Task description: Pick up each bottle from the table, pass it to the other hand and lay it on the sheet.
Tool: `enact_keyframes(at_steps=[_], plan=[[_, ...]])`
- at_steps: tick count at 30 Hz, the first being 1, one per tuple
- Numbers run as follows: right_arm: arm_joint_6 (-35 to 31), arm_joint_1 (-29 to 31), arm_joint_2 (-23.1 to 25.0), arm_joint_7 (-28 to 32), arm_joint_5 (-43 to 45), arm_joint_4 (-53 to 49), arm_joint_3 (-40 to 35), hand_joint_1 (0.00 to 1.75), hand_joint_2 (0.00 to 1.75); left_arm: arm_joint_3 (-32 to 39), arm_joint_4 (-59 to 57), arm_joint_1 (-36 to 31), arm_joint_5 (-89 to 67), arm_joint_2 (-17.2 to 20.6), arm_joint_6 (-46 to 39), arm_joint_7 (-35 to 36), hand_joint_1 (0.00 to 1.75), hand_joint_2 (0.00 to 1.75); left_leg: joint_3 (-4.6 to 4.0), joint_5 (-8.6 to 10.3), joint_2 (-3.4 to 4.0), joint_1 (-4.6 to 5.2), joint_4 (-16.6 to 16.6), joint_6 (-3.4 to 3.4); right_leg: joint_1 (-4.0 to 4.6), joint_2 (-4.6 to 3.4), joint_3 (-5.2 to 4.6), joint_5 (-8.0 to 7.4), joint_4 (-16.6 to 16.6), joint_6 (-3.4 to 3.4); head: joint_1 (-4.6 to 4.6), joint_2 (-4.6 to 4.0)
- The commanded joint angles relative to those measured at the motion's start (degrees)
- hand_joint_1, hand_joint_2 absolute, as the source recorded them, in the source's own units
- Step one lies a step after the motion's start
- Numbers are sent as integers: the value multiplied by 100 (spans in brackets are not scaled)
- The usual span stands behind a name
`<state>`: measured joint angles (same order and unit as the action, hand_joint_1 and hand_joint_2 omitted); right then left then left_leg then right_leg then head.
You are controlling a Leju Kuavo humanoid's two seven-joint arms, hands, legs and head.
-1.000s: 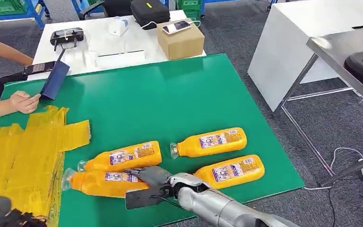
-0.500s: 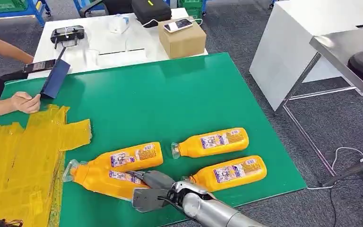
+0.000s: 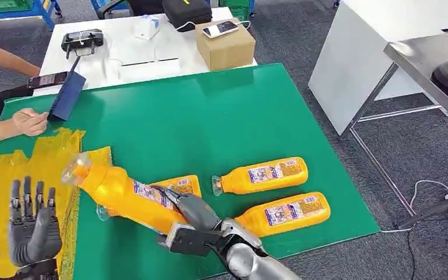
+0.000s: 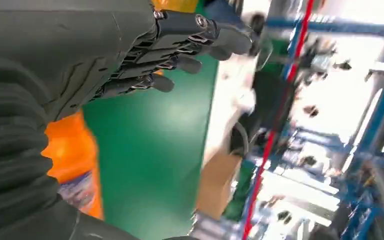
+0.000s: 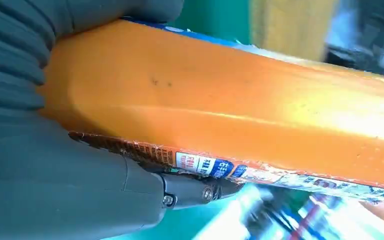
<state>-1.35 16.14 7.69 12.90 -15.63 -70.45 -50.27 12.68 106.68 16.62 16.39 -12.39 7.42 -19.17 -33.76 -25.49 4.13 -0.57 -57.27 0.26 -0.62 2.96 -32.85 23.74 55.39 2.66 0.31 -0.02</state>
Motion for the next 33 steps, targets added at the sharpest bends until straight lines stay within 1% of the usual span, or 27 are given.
enact_keyframes(at_steps=[1,3,4,5,8,9,14,15,17,19,20,22,23,25,26,27,28,29,31,32,33], plan=[[78,249,-154,34,77,-657,347,175,175,-311,-83,437,387,-21,868,161,0,175,8,-5,-29,1,-3,0,-6,-20,7,5,5,-9,0,0],[120,271,-106,38,93,-567,363,175,175,-397,1,539,320,-55,1008,150,0,175,1,-3,-21,1,-2,1,-4,-15,2,2,3,-6,-2,0],[143,276,-83,45,83,-513,342,175,175,-426,21,564,276,-74,1037,139,0,175,5,-5,-31,1,-4,1,-5,-18,6,5,5,-8,0,0],[163,273,-50,60,68,-459,316,175,175,-436,33,576,240,-101,1039,131,0,175,3,-3,-21,0,-2,1,-3,-18,3,2,2,-7,-2,0],[210,348,76,75,13,-205,179,175,175,-609,6,604,317,-88,1203,210,0,175,6,-4,-28,-1,-1,0,-3,-18,8,4,3,-9,0,0],[218,389,129,75,6,-94,150,175,175,-672,10,618,289,-88,1218,223,0,175,6,-2,-20,3,2,0,-7,-18,4,3,3,-7,-4,0],[290,525,301,41,0,321,-7,175,175,-877,89,641,76,-54,1053,105,0,175,9,-4,-20,-2,2,-2,-2,-24,9,2,1,-10,0,0],[349,584,303,-15,-53,417,-120,175,175,-918,89,627,84,-18,1041,102,0,175,6,-1,-20,2,4,-1,-4,-16,7,2,1,-7,-2,0],[535,698,469,-121,-109,827,-347,175,175,-1053,42,566,120,50,1055,123,0,175,11,-3,-27,0,4,-1,-4,-22,11,3,0,-11,0,0],[603,764,640,-127,-159,1171,-565,175,175,-1181,-6,531,116,80,1041,144,0,175,7,0,-10,1,7,-1,-2,-14,7,0,-2,-6,0,0],[590,787,683,-116,-174,1260,-606,175,175,-1215,-16,529,88,79,1013,131,0,175,17,-1,-21,2,10,-2,-6,-27,14,1,-1,-11,0,0],[663,780,809,-36,-166,1428,-781,175,175,-1301,-30,533,79,98,970,107,0,175,9,0,-19,0,8,-1,-3,-13,10,1,-2,-8,0,0],[689,809,828,-28,-169,1470,-831,175,175,-1317,-39,527,65,108,950,100,0,175,16,-2,-26,-1,9,-3,-4,-24,15,3,-2,-13,0,0],[904,883,942,-14,-118,1663,-1055,175,175,-1326,-79,484,65,117,846,65,0,175,5,0,-17,1,7,-1,-4,-12,6,1,-1,-7,0,0],[1060,931,1009,-17,-103,1835,-1229,175,175,-1277,-102,451,71,116,786,35,0,175,21,-5,-44,2,8,-3,-9,-30,18,10,5,-18,0,0],[1065,916,1034,-10,-102,1902,-1293,175,175,-1254,-108,432,71,121,777,23,0,175,10,-1,-20,1,8,-2,-4,-18,8,2,-1,-9,0,0],[1061,911,1047,-6,-102,1928,-1313,175,175,-1241,-111,422,73,131,780,23,0,175,21,-4,-31,2,9,-3,-8,-33,16,6,3,-16,0,0],[1052,910,1056,8,-97,1951,-1328,175,175,-1230,-113,415,78,133,785,25,0,175,12,0,-19,0,11,-2,-4,-22,11,2,-3,-11,0,0],[1084,941,1059,73,-126,2070,-1473,175,175,-1147,-94,409,6,78,730,3,0,175,25,-4,-50,1,11,-4,-9,-31,22,10,2,-21,0,0],[1093,940,1069,94,-137,2124,-1534,175,175,-1122,-94,401,-45,65,711,-4,0,175,11,2,-41,1,12,-1,-6,-5,13,5,-4,-11,0,0],[1090,932,1074,113,-148,2155,-1585,175,175,-1095,-97,395,-60,54,710,2,0,175,16,0,-47,1,11,-1,-7,-13,16,7,-2,-14,2,0]])
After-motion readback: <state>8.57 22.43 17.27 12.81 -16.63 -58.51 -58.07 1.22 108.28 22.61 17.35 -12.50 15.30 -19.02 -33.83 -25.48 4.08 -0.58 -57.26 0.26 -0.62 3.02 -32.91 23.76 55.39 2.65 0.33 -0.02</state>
